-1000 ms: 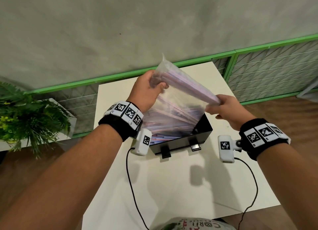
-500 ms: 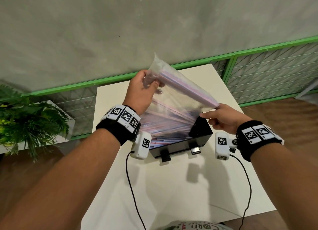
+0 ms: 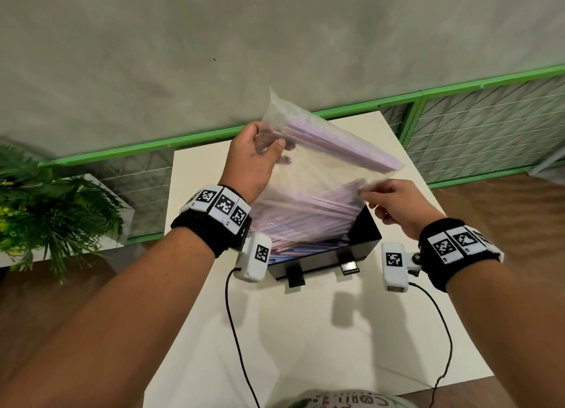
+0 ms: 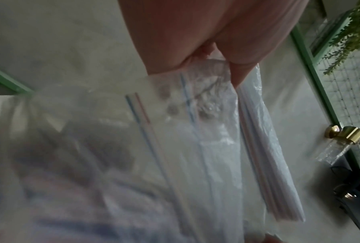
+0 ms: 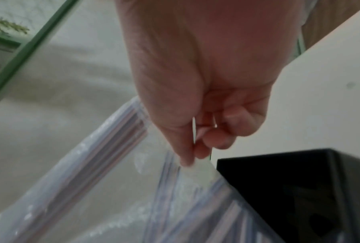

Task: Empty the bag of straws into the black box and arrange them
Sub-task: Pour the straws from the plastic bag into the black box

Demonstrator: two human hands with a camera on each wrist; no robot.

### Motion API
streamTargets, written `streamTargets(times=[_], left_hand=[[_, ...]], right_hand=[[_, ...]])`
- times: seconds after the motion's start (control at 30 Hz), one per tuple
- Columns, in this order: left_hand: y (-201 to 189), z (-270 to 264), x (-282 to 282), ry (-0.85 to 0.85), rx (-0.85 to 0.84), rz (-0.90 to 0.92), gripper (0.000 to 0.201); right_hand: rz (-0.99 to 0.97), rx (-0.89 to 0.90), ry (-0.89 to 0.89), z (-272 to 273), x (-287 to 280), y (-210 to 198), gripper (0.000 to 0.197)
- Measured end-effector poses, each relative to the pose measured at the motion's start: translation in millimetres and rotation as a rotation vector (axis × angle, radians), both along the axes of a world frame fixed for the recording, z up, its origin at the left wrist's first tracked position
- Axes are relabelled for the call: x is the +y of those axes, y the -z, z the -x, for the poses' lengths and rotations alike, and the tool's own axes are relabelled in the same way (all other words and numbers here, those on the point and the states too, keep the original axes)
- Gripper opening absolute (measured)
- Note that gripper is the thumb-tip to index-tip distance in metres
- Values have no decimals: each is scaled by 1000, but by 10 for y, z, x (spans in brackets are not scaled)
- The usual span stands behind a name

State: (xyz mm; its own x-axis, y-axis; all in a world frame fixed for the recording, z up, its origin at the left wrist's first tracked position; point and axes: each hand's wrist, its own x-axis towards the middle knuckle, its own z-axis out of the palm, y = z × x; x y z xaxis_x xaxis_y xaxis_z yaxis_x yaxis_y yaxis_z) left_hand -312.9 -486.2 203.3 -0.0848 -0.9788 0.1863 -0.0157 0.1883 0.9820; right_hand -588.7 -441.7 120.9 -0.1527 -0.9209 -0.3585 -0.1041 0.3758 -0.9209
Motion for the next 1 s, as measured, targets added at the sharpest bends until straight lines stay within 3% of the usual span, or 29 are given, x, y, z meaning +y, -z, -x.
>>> streamTargets(times=[0.13,0.37,1.0], left_hand=[[1,2,-3,16,-34,11,15],[19,32,26,16,-77,12,17],[-133,30,122,61,-245,-28,21]], right_hand=[[21,61,-34,-2,59,15,8],[15,-11,51,54,105,52,9],[7,104,-59,46,172,7,8]])
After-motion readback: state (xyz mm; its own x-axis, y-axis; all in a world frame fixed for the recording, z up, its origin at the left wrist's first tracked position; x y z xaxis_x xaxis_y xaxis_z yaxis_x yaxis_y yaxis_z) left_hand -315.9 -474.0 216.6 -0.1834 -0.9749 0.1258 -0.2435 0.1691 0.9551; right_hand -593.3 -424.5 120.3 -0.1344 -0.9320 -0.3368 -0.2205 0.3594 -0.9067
